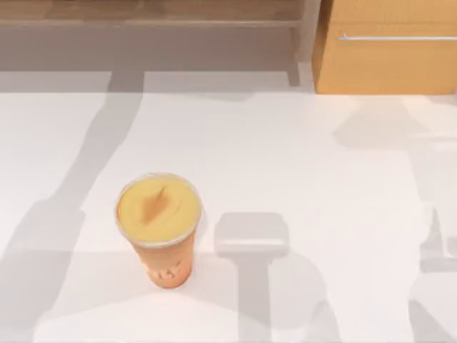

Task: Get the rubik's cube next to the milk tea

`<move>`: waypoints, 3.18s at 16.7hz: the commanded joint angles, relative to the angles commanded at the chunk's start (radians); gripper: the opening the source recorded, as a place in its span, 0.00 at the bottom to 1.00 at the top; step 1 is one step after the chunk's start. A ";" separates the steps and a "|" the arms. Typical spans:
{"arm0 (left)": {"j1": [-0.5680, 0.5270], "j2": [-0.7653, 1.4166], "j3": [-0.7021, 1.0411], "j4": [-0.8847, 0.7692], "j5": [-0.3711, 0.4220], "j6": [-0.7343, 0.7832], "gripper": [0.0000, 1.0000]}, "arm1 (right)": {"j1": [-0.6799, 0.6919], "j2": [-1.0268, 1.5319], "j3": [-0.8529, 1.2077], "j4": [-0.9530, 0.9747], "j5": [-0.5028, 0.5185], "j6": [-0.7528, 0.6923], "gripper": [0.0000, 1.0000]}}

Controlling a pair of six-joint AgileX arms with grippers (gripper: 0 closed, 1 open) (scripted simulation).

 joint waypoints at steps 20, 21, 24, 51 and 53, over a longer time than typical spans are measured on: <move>0.030 0.229 0.273 -0.044 0.035 -0.001 0.70 | 0.000 0.000 0.000 0.000 0.000 0.000 1.00; 0.030 0.229 0.273 -0.044 0.035 -0.001 0.62 | 0.000 0.000 0.000 0.000 0.000 0.000 1.00; 0.030 0.229 0.273 -0.044 0.035 -0.001 0.40 | 0.000 0.000 0.000 0.000 0.000 0.000 1.00; 0.030 0.201 0.338 -0.083 0.048 -0.022 0.00 | 0.000 0.000 0.000 0.000 0.000 0.000 1.00; 0.034 0.139 0.357 -0.107 0.076 -0.069 0.00 | 0.000 0.000 0.000 0.000 0.000 0.000 1.00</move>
